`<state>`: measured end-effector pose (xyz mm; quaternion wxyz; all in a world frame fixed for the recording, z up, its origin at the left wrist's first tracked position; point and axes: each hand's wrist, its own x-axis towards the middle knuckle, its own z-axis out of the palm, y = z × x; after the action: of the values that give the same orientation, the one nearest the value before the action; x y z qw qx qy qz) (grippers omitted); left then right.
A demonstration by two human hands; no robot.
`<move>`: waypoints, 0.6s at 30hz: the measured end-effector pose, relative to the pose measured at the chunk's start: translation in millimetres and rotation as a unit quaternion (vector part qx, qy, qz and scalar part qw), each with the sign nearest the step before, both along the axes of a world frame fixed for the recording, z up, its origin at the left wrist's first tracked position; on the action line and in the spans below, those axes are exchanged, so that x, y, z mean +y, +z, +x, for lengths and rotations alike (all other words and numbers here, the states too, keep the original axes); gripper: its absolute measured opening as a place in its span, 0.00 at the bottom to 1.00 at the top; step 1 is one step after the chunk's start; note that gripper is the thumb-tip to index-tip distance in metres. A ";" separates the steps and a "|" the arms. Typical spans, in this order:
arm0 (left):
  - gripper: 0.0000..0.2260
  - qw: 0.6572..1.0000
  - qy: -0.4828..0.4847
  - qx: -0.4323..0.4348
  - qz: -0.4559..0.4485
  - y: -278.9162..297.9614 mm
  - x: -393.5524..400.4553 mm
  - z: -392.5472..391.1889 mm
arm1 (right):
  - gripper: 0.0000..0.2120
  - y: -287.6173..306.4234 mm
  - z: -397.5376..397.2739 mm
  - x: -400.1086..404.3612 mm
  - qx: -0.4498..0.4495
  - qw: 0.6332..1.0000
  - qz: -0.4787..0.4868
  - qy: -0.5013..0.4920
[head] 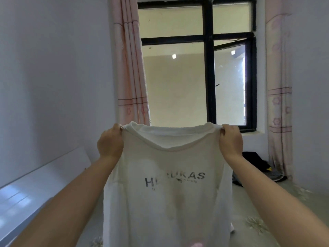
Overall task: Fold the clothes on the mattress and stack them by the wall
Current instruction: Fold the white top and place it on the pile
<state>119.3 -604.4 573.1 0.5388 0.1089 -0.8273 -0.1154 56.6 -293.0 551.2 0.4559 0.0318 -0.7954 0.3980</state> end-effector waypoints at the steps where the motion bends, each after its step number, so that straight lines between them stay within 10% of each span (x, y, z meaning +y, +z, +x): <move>1: 0.11 1.000 -0.007 0.009 0.022 -2.0 3.8 5.5 | 0.12 -1.5 5.5 1.6 0.013 1.000 -0.009 0.004; 8: 0.08 0.973 -0.104 0.091 0.183 -4.1 38.7 70.4 | 0.12 9.1 70.2 22.7 0.028 0.997 -0.050 0.058; 18: 0.21 0.983 -0.100 0.111 -0.103 -23.8 49.6 238.0 | 0.10 -11.5 222.5 63.6 0.080 0.996 0.040 0.005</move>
<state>357.4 -554.8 549.3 0.6212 -0.0437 -0.7768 -0.0938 279.1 -229.5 539.7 0.5144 0.0862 -0.7716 0.3643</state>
